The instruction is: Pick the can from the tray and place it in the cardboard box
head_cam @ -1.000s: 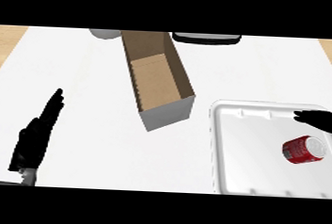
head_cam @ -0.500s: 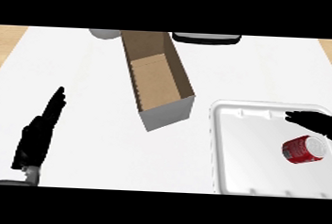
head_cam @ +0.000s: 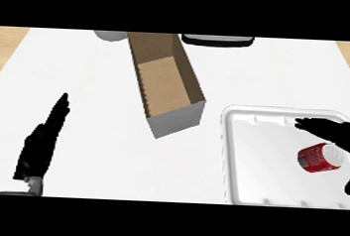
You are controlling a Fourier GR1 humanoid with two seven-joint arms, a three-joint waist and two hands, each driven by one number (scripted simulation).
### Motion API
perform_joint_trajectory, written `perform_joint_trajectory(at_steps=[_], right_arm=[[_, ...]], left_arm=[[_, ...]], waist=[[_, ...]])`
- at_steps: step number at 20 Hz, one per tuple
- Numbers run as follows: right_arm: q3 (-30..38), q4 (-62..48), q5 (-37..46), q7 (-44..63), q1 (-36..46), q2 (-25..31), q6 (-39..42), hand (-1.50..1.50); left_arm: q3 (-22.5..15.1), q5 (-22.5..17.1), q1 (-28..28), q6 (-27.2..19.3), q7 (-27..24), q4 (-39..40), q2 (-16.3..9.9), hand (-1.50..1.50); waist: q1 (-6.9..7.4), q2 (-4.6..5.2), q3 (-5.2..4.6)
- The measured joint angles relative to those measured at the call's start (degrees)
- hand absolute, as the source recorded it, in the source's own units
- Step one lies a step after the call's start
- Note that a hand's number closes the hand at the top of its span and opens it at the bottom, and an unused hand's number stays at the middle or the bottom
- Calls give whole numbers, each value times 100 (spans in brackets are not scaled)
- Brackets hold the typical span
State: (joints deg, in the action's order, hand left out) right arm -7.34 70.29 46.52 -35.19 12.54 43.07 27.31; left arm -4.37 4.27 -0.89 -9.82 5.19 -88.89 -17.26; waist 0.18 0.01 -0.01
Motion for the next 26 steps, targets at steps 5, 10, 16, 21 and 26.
perform_joint_trajectory(at_steps=[5,10,16,21,26], right_arm=[[76,-78,210,-158,-132,-54,-107,-150],[-1,-376,591,-212,57,-264,-201,-150],[46,-370,707,-294,-5,-461,-343,150],[245,-319,833,-396,-46,-687,-1011,150],[576,-213,869,443,38,-1108,-1216,150]], left_arm=[[149,40,14,178,84,-66,48,0],[298,91,43,310,-2,37,120,0],[352,267,117,326,1,101,233,0],[343,350,-30,323,-56,8,327,0],[334,424,-103,316,-42,-19,382,0]], waist=[[-5,-3,0],[6,0,-1],[-6,-12,-14],[-7,-7,-5],[-62,-21,-9]])
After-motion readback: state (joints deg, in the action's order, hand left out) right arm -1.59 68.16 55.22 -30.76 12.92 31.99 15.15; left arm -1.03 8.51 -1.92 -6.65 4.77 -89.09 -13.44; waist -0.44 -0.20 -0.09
